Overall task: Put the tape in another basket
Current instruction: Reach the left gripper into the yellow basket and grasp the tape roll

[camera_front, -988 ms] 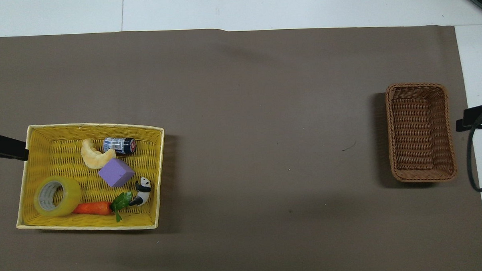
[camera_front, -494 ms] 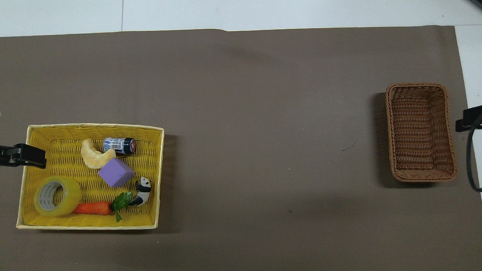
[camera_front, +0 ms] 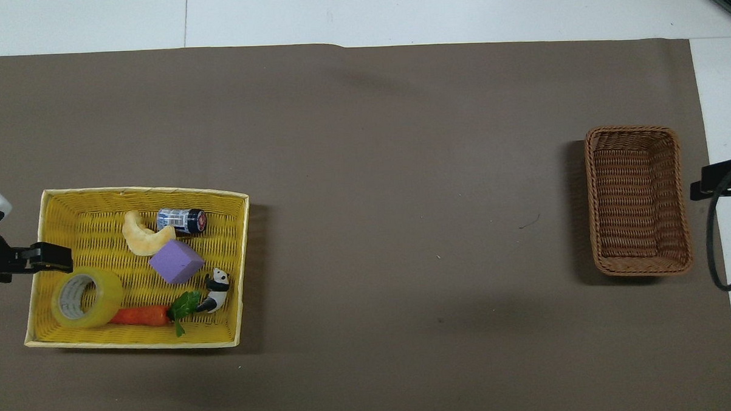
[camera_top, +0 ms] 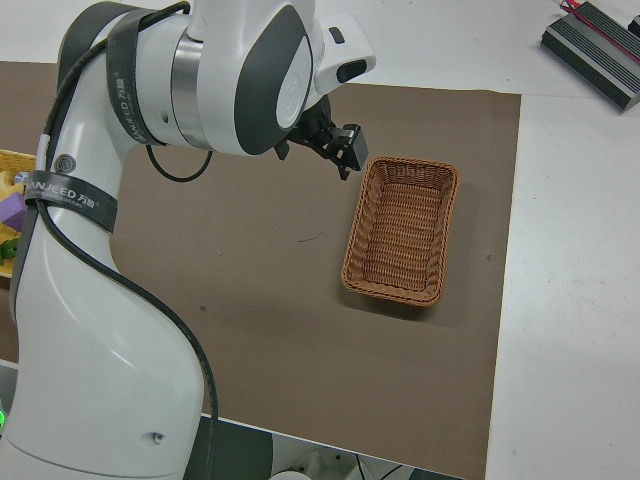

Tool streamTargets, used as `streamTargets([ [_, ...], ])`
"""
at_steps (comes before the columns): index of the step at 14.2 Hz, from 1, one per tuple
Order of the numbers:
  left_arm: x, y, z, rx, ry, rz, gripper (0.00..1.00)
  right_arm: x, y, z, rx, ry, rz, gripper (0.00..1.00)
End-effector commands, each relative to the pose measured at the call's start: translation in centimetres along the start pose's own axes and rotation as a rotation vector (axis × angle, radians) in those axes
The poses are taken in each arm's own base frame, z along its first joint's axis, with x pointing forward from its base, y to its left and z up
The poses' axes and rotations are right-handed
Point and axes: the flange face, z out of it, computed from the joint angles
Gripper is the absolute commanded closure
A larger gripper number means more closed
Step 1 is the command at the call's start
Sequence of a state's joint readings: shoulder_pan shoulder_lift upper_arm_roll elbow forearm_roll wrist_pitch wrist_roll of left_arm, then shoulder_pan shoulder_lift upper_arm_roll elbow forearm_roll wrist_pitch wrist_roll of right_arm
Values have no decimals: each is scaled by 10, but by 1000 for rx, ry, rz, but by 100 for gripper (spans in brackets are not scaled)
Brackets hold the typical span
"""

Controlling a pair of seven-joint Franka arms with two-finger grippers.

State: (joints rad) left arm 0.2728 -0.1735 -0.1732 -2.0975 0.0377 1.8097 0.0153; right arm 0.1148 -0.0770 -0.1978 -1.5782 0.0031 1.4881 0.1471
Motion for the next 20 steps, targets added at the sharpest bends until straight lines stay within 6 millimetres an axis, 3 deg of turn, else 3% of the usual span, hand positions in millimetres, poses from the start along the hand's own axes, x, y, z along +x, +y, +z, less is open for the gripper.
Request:
streamTargets([
  [1, -23, -11, 32, 5, 17, -27, 14, -3, 4, 1, 26, -9, -19, 0],
  [2, -34, -20, 43, 7, 41, -62, 14, -3, 4, 1, 26, -9, -19, 0],
  [4, -49, -56, 63, -24, 70, -170, 17, -3, 4, 1, 27, -7, -19, 0],
  [6, -54, -72, 81, -51, 82, -231, 17, -3, 5, 1, 25, -9, -18, 0],
  [9, -60, -65, 121, -56, 114, -324, 21, -3, 5, 1, 25, -9, -19, 0],
  [12, -72, -56, 155, -55, 127, -344, 35, -3, 5, 1, 25, -9, -19, 0],
  [13, -75, -56, 163, -56, 119, -345, 48, -3, 4, 1, 25, -7, -21, 0],
  [14, -76, -55, 171, -56, 133, -344, 72, -3, 5, 1, 25, -9, -19, 0],
  [15, -76, -55, 175, -57, 127, -345, 98, -3, 5, 1, 27, -7, -19, 0],
  [18, -71, -48, 166, -57, 117, -331, 100, -4, 5, 1, 26, -7, -19, 0],
  [20, -53, -51, 126, -61, 83, -344, 100, -3, 5, 1, 25, -7, -19, 0],
])
